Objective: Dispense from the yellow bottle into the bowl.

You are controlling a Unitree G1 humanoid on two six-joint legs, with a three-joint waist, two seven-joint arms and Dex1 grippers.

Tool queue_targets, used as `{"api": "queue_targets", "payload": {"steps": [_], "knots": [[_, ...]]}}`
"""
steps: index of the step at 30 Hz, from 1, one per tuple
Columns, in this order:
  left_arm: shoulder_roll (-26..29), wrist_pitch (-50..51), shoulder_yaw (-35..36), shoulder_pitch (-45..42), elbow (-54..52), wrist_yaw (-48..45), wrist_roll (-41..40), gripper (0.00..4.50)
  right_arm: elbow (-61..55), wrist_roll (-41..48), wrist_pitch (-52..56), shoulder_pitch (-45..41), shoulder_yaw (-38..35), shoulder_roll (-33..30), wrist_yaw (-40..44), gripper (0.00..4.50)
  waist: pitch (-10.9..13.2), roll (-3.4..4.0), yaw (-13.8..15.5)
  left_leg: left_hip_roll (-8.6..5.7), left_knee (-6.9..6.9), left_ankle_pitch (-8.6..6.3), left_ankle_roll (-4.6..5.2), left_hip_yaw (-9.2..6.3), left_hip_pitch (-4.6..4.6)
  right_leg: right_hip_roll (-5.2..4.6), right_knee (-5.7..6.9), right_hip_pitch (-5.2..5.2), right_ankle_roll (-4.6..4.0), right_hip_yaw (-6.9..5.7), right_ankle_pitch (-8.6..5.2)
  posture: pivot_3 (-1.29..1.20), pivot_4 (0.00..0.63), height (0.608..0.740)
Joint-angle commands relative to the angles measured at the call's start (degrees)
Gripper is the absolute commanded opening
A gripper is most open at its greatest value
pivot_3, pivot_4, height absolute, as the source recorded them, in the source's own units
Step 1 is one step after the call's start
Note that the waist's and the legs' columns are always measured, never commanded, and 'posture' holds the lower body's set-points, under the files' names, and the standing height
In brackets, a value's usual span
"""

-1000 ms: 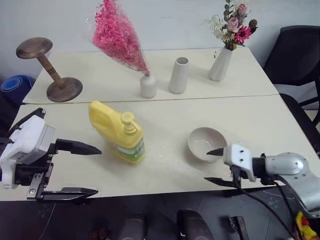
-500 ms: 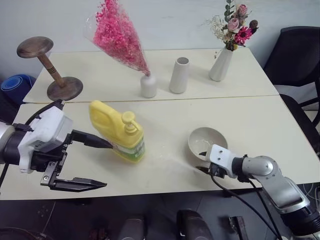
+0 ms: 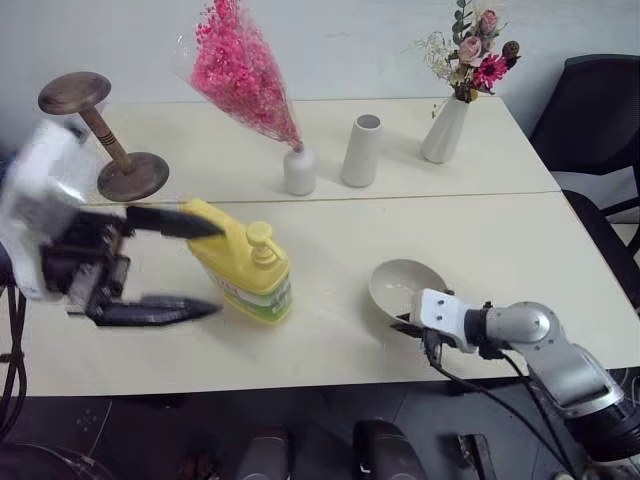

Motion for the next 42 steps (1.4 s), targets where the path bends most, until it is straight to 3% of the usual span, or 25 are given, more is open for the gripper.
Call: {"api": "queue_targets", "payload": {"steps": [1,5,11,18,31,42], "knots": [[2.4,-0.63,-2.31,-5.19,5.87,-1.12,2.0,4.5,-5.39,6.15,-1.17,-6.95,-1.78,-3.69,9.48,0.08,0.01,-0.01,-0.25,-0.01,0.0,0.0,0.0,0.0,0.04,0.01,0.01,0.0,0.0,-0.02,0.0,0.0,0.15,0.74],[2.18,-4.96,-10.14,-11.24,12.27,-5.42,9.85,3.97,-5.19,11.09,2.48,-19.72,1.33,-2.8,17.34,0.0,0.04,-0.01,-0.59,0.01,-0.07,0.01,-0.01,0.03,0.04,0.08,-0.04,-0.03,0.0,-0.15,0.0,0.0,0.15,0.74],[-3.34,-7.5,-20.68,-21.68,15.72,-10.11,16.77,2.16,-2.02,12.7,9.51,-33.58,8.09,3.62,21.78,0.0,0.07,-0.07,-0.84,-0.02,-0.02,0.01,-0.01,-0.05,-0.12,0.02,0.11,-0.08,0.01,-0.16,0.0,0.0,0.15,0.74],[-8.22,-8.57,-24.75,-26.69,16.96,-13.08,21.92,0.04,-1.52,11.51,10.93,-38.76,11.56,5.43,23.94,0.0,0.08,-0.09,-1.3,-0.1,0.04,0.0,0.0,-0.31,-0.35,-0.08,0.06,-0.15,0.02,-0.32,0.01,0.0,0.15,0.74],[-9.78,-9.35,-25.55,-25.86,14.29,-16.59,25.69,0.04,-4.32,12.1,11.14,-40.34,11.97,4.29,26.57,0.0,0.08,-0.09,-1.39,-0.06,0.1,0.05,-0.1,-0.36,-0.35,-0.1,0.14,-0.16,0.04,-0.34,0.02,0.0,0.15,0.74],[-12.04,-17.27,-29.6,-22.91,13.8,-18.46,34.33,0.04,-5.19,14.08,10.82,-40.41,11.32,2.87,28.1,0.0,0.08,-0.1,-1.37,-0.06,0.1,0.05,-0.1,-0.37,-0.35,-0.1,0.14,-0.15,0.04,-0.34,0.02,0.0,0.15,0.74]]}}
